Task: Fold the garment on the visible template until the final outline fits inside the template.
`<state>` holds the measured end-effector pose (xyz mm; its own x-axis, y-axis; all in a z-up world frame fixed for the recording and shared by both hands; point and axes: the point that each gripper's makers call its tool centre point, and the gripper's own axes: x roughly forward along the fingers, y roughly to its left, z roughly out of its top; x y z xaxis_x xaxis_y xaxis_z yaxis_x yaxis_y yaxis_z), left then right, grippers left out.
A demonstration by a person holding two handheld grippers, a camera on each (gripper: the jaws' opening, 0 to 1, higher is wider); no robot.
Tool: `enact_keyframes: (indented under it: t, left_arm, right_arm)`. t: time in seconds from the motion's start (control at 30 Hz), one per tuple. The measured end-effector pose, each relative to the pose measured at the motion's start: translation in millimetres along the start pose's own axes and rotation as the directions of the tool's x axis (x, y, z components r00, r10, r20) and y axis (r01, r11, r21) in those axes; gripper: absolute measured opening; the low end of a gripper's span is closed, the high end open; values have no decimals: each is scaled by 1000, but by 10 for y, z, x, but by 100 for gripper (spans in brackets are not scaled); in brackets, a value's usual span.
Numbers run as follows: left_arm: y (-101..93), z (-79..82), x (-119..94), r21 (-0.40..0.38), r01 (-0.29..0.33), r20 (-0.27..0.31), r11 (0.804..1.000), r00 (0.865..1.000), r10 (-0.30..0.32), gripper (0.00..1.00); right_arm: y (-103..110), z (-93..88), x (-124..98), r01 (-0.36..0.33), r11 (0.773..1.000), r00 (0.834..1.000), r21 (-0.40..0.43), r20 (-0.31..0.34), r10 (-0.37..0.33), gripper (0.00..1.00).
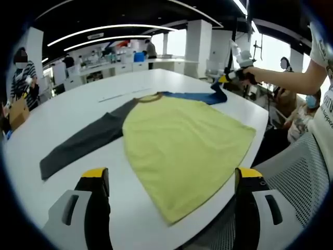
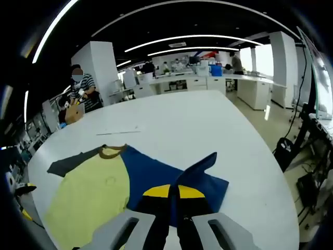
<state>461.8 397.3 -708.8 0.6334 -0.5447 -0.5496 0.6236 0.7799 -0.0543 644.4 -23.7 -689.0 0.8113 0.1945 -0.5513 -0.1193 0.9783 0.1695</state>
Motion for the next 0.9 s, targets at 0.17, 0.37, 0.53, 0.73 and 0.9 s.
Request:
enact_keyframes:
  t: [0.17, 0.37, 0.53, 0.73, 0.9]
  left_arm:
    - [-18, 19, -1, -2, -4, 1, 1000, 1000, 4, 98]
    - [-22, 27, -5, -1, -6, -2, 1000, 1000, 6, 98]
    - [-12, 23, -11, -4, -9, 0, 1000, 1000, 9, 98]
    - [-7, -19, -9, -6, -10, -13, 1000, 1000, 10, 98]
    - [23, -27, -5, -6, -13, -10, 1000, 1000, 13, 98]
  right_arm:
    - [136, 10, 75, -26, 1000, 1000, -5, 1, 26, 0]
    - [246, 65, 181, -56, 998, 998, 2, 13, 56, 0]
    - [421, 83, 196, -76, 997, 997, 2, 21, 76, 0]
    - [574, 102, 236, -86, 996, 996, 3, 25, 86, 0]
    - [673, 110, 337, -107, 994, 994, -8, 18, 107, 0]
